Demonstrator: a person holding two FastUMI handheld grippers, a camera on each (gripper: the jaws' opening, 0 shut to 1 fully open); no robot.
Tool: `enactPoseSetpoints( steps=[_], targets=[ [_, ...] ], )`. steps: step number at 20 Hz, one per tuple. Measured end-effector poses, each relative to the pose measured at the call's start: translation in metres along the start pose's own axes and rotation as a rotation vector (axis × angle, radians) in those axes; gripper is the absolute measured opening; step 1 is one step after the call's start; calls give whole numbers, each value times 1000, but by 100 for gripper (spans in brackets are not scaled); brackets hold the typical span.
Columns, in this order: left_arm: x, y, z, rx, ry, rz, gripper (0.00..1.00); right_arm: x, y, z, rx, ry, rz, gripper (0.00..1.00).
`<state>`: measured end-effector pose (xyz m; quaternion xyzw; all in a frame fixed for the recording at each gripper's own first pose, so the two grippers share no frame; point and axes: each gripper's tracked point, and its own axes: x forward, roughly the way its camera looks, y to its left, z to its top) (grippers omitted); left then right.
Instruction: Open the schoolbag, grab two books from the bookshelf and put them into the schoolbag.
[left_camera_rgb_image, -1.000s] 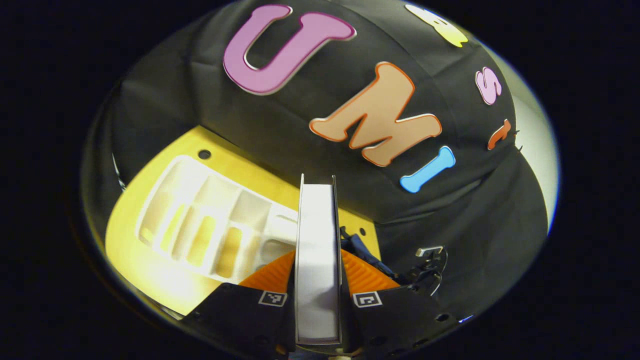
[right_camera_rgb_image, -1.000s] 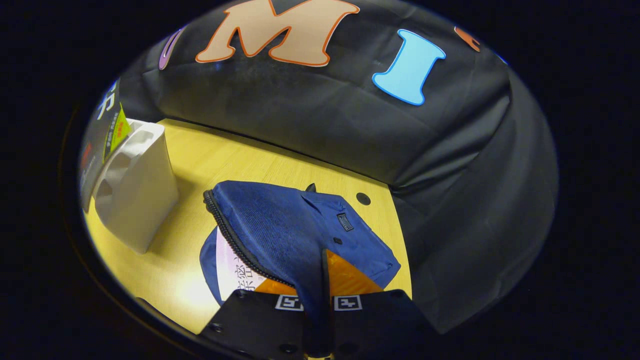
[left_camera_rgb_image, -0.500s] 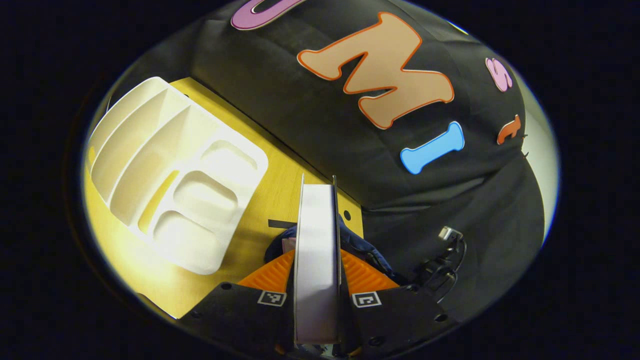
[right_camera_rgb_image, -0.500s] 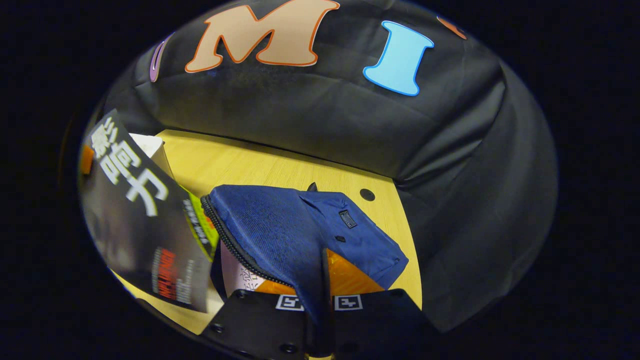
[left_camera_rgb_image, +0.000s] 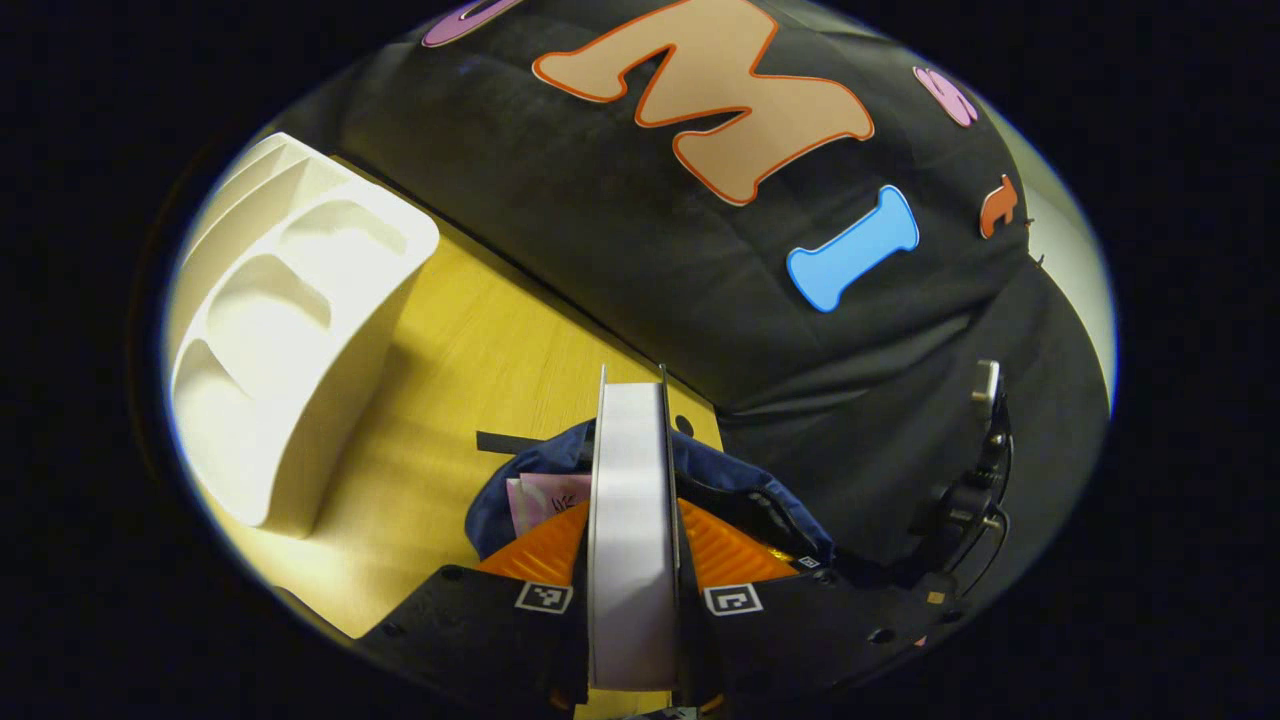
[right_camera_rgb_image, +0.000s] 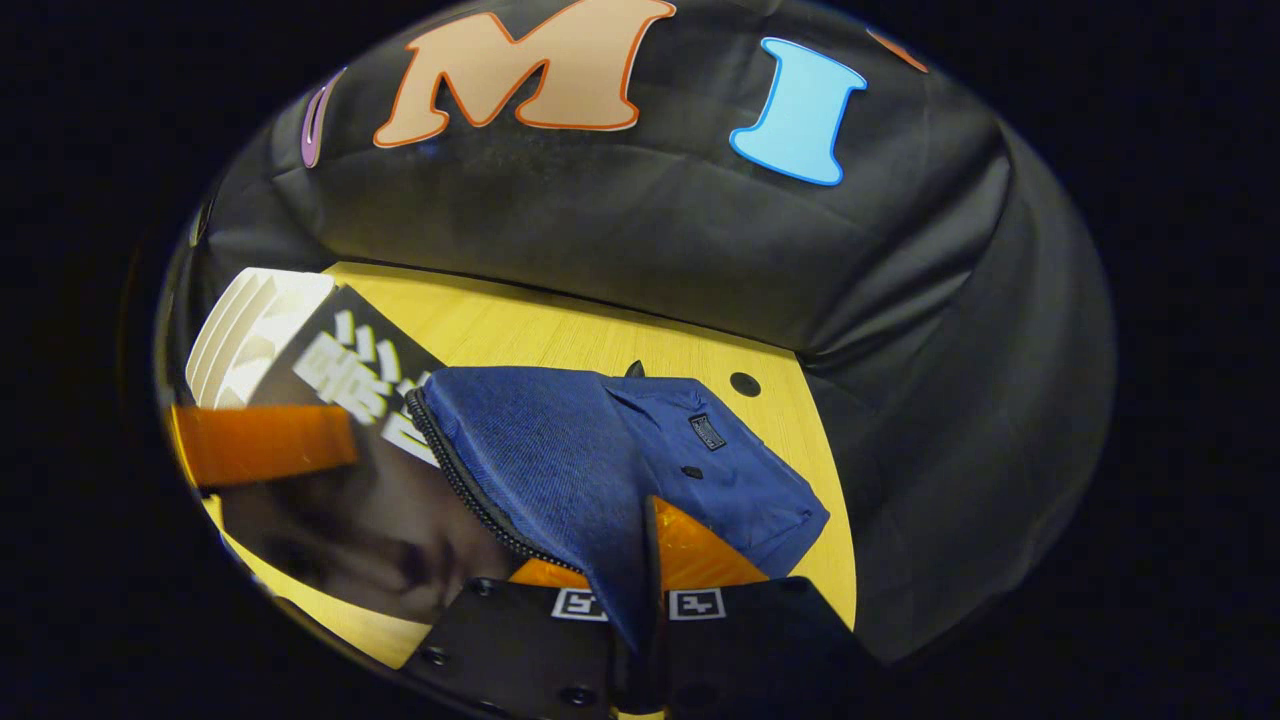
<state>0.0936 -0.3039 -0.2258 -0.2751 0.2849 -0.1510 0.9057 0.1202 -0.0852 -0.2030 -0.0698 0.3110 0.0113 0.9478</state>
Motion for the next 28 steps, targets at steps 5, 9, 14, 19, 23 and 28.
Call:
enactPoseSetpoints(
  steps=[5, 9, 14, 19, 23, 28],
  targets=[
    [32, 1, -25, -41, -29, -50, 36, 0, 0, 0, -3, -11, 12, 7],
    [48, 7, -34, -70, -46, -76, 39, 1, 2, 0, -9, -12, 15, 7],
    [61, 5, -46, -114, -58, -99, 40, 3, 13, -2, -16, 2, 52, 7],
    [76, 20, -60, -44, 17, -74, 45, 1, 11, -2, 13, 8, 71, 7],
    [62, 22, -57, 47, 29, -68, 88, 0, 7, -3, 18, 11, 72, 7],
    [8, 40, -40, 105, 31, -21, 97, -1, 6, -2, 3, 12, 60, 7]
  ],
)
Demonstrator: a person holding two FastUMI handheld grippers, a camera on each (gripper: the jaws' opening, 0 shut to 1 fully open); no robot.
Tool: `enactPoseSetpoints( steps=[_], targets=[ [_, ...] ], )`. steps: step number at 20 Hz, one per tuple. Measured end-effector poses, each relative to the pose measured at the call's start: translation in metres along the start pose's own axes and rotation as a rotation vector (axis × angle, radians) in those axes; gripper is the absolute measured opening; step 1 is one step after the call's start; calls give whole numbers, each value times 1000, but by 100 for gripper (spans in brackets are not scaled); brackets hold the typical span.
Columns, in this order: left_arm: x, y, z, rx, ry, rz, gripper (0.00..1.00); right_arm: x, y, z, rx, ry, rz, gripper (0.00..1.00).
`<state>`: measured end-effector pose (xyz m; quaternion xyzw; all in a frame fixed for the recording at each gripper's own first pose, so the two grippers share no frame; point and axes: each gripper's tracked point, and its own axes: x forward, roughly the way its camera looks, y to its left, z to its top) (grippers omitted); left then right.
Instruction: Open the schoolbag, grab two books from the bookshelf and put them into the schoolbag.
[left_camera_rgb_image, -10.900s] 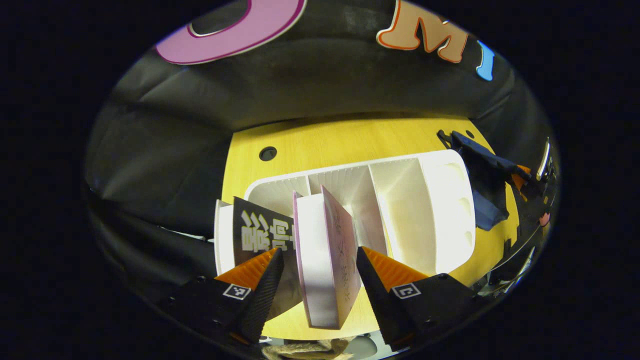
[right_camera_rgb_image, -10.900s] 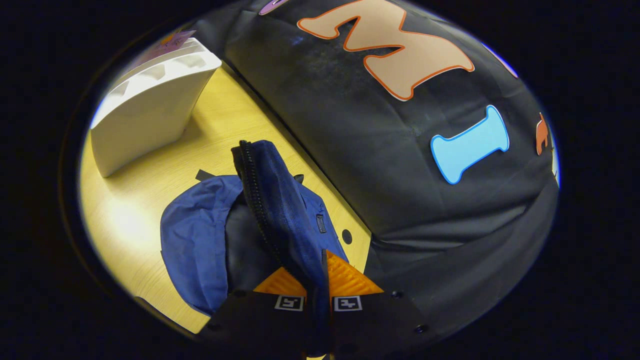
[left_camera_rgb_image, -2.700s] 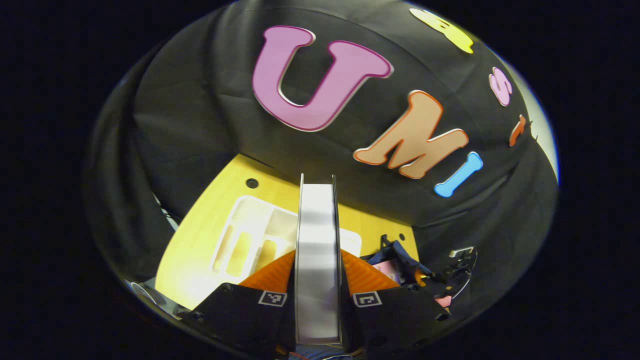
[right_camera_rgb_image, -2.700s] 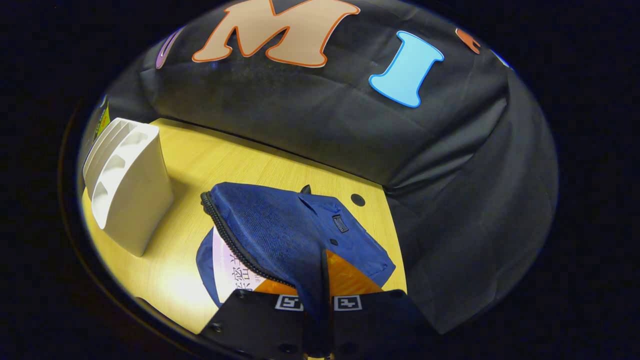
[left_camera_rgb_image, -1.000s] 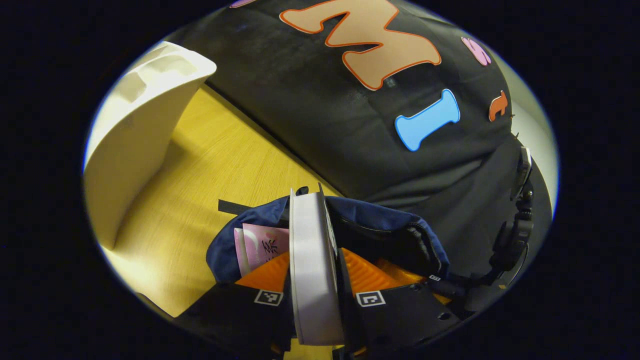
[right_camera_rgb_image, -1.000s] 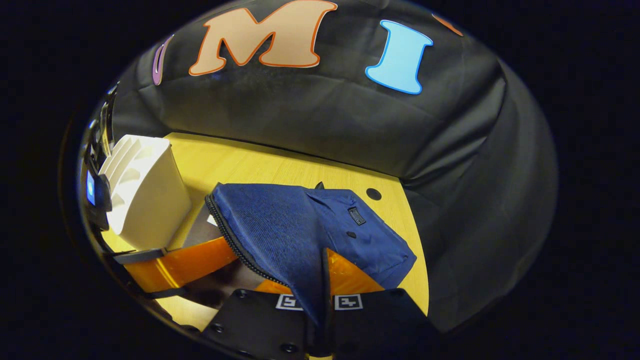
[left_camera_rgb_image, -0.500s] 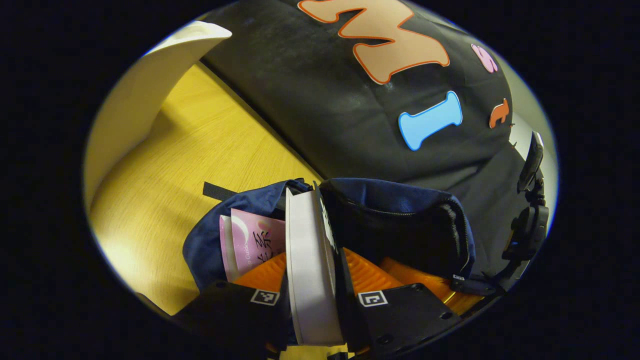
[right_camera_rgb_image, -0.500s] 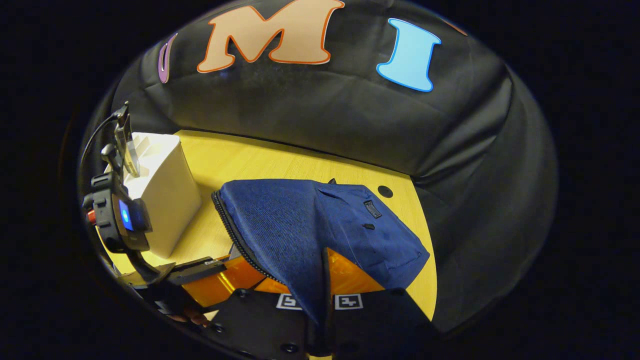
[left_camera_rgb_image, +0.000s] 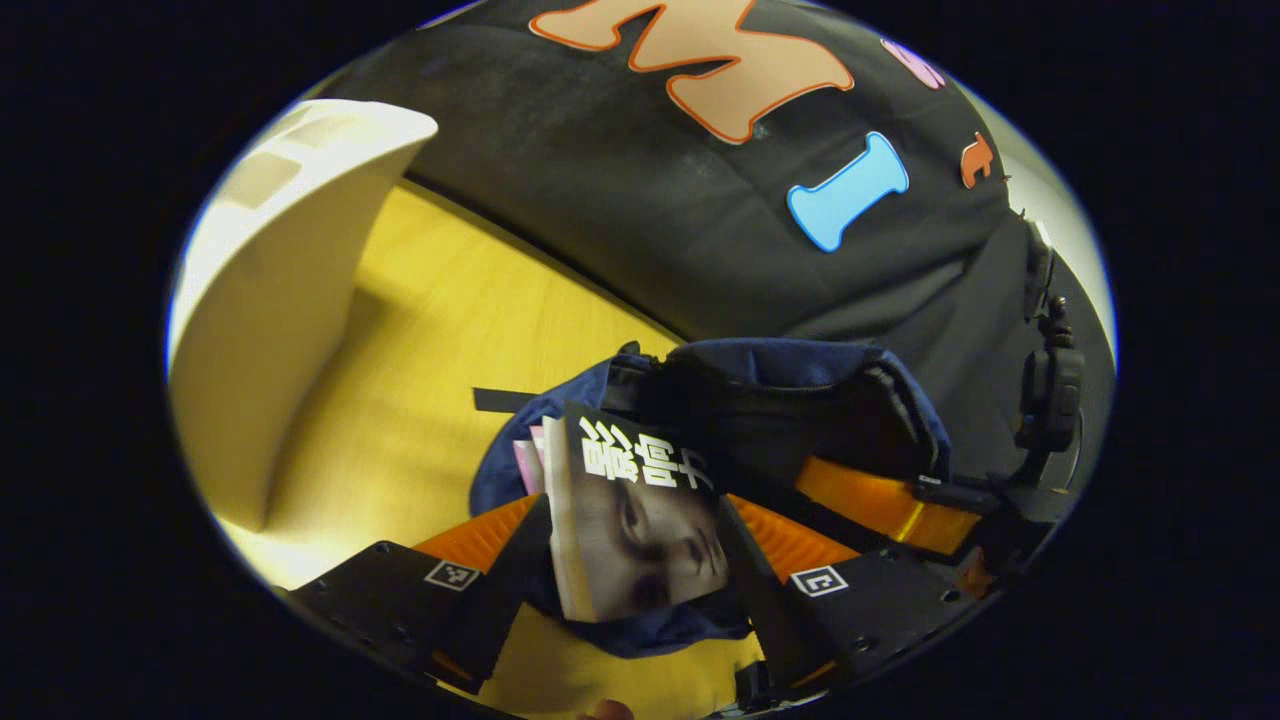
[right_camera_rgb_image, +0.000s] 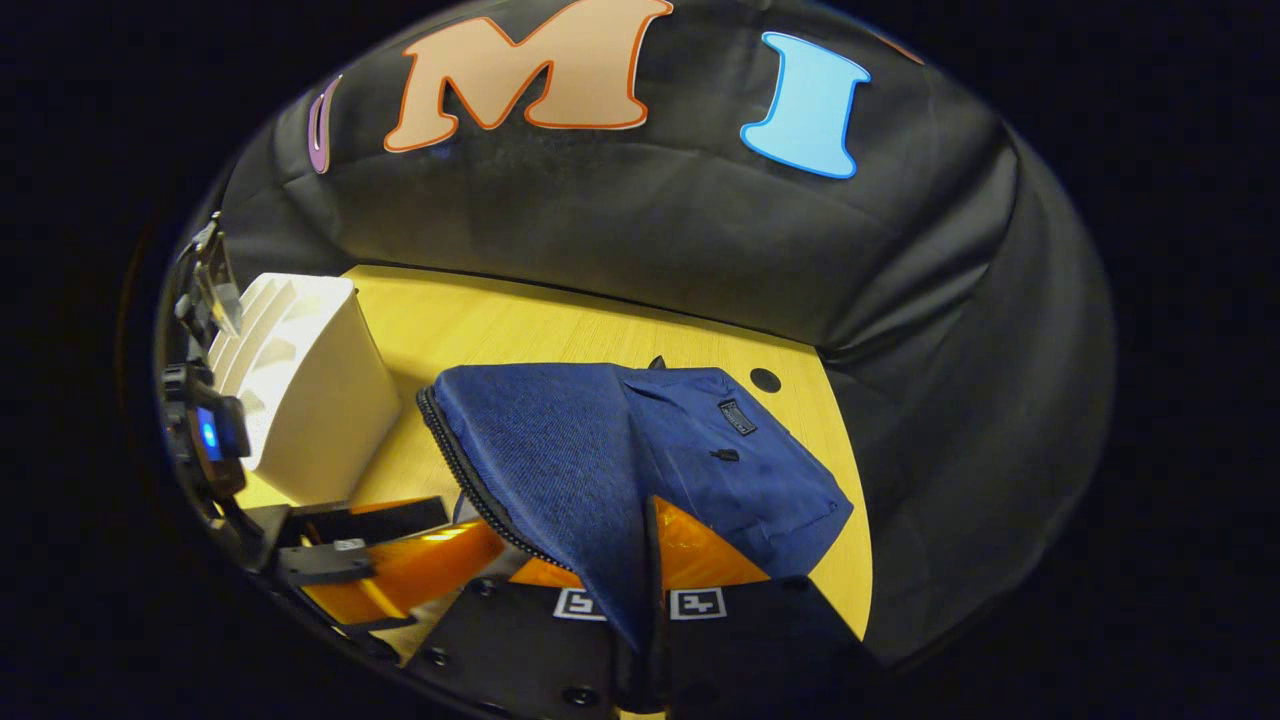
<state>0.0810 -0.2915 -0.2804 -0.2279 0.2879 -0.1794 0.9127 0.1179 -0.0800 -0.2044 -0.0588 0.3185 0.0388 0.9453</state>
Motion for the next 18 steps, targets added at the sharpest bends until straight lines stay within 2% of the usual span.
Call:
enactPoseSetpoints(
  steps=[5, 7, 8, 9, 10, 11, 13, 15, 18],
  targets=[
    [-69, -11, 53, 32, -76, 4, 96, -5, 4, -1, -19, -2, -20, 9],
    [-94, -10, 76, 74, -105, 26, 96, -11, 15, 1, -4, -7, 16, 11],
    [-105, -7, 86, 88, -121, 38, 96, -16, 21, 3, 10, -20, 33, 20],
    [-117, -6, 98, 96, -132, 48, 96, -19, 28, 4, 14, -28, 56, 25],
    [-128, -2, 106, 100, -143, 60, 96, -25, 38, 5, 17, -36, 90, 37],
    [-140, 2, 114, 101, -156, 72, 96, -32, 50, 4, 23, -45, 138, 39],
    [-164, 14, 132, 110, -185, 97, 96, -52, 76, 3, 70, -62, 250, 69],
    [-184, 25, 145, 140, -204, 123, 96, -72, 91, 7, 157, -102, 313, 100],
    [-210, 41, 158, 168, -248, 149, 95, -100, 82, 19, 255, -193, 284, 100]
  ],
)
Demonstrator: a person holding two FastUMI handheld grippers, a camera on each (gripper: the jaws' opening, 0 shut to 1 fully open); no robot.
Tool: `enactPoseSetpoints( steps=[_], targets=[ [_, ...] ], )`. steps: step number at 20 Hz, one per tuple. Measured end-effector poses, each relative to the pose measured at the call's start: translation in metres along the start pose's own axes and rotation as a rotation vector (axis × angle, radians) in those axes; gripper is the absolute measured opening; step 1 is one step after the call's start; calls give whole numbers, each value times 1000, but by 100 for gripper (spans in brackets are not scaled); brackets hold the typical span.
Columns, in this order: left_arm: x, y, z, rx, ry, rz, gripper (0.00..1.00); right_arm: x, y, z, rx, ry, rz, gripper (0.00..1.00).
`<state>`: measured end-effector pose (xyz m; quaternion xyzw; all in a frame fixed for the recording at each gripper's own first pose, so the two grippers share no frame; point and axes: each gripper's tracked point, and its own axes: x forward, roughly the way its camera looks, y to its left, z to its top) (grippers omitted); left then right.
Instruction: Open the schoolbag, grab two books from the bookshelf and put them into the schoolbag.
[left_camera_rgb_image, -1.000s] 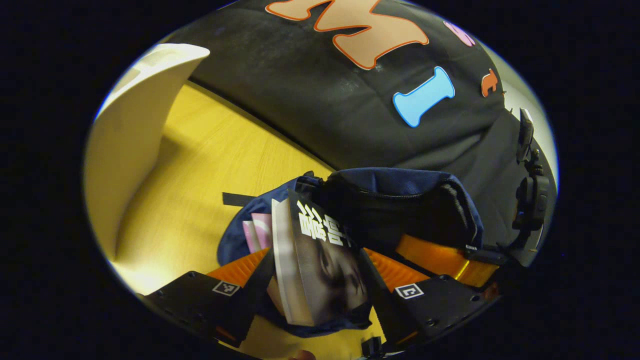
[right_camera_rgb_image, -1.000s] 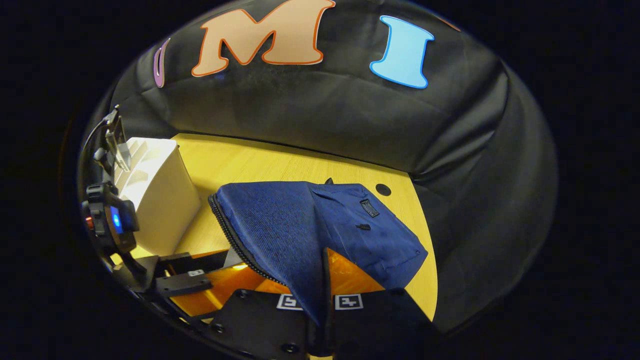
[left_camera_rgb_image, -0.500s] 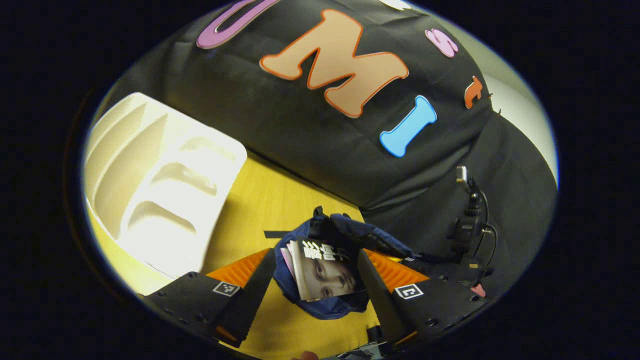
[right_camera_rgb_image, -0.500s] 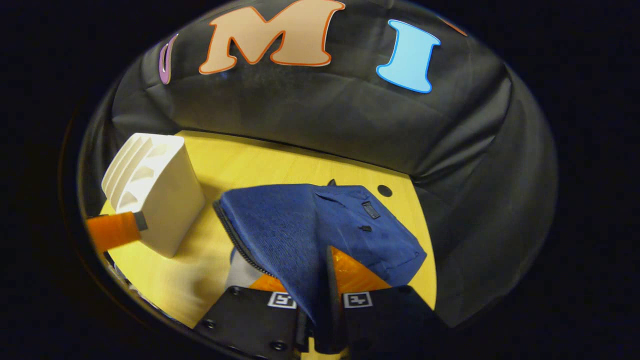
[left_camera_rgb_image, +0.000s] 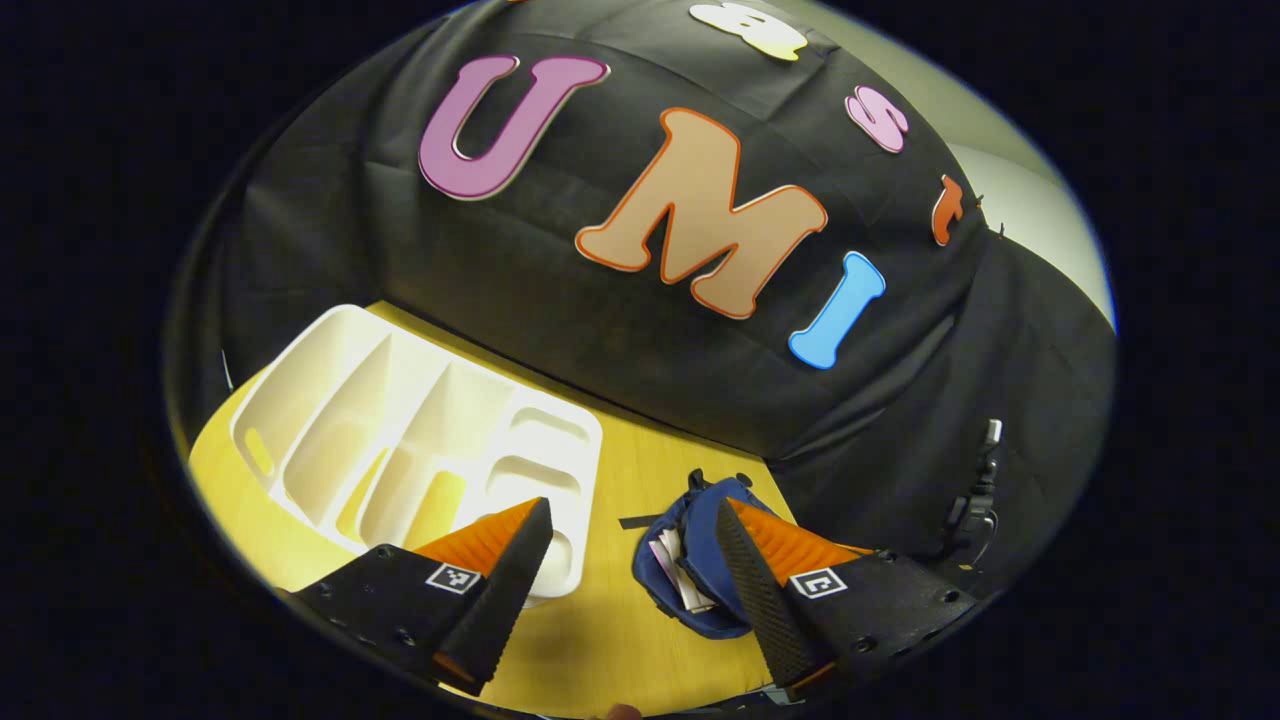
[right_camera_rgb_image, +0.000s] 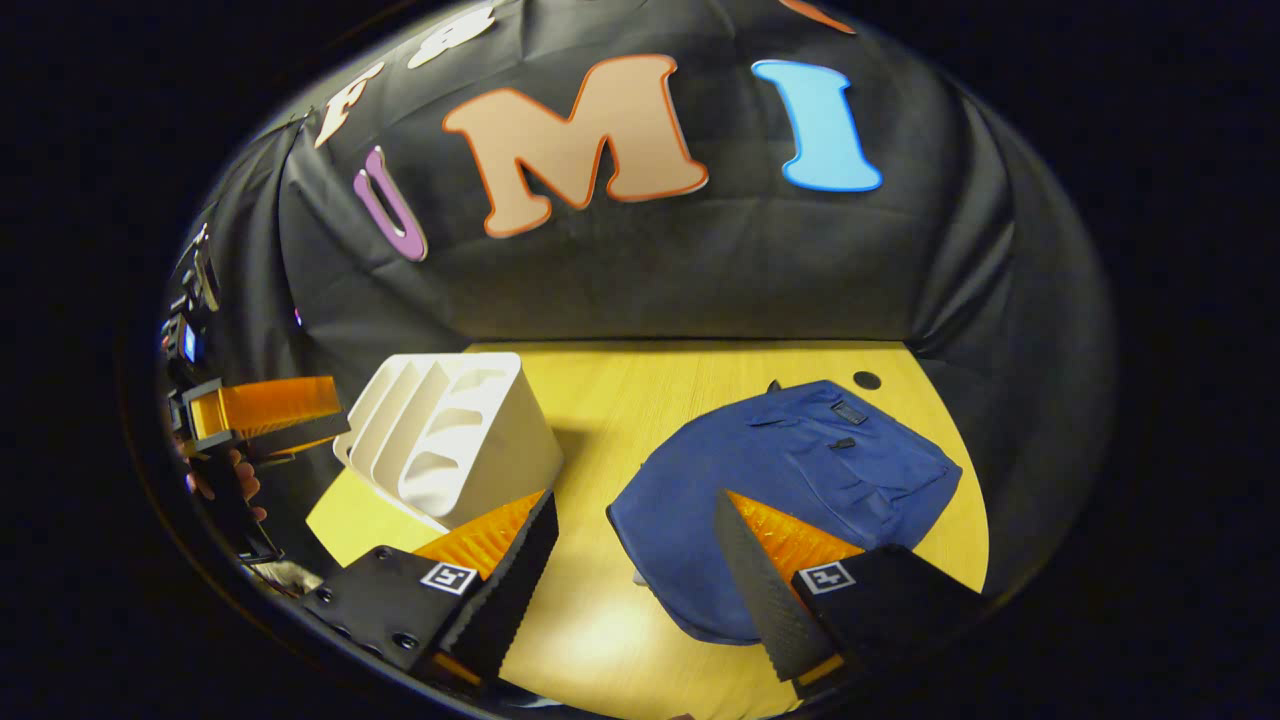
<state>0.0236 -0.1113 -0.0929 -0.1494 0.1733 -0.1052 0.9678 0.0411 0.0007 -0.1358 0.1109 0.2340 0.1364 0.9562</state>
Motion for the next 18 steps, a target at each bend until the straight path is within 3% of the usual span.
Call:
enactPoseSetpoints(
  steps=[6, 7, 11, 15, 18],
  targets=[
    [-31, 43, 31, 139, -62, 126, 92, -68, -3, 49, 71, -275, -75, 98],
    [-34, 49, 37, 173, -76, 154, 95, -76, -4, 56, 63, -311, -93, 98],
    [-45, 67, 61, 246, -142, 245, 95, -89, -2, 68, 29, -375, -153, 97],
    [-46, 64, 62, 285, -141, 231, 92, -92, 10, 70, 8, -384, -152, 98],
    [-42, 58, 50, 288, -112, 191, 95, -98, 9, 75, -18, -390, -169, 97]
  ],
)
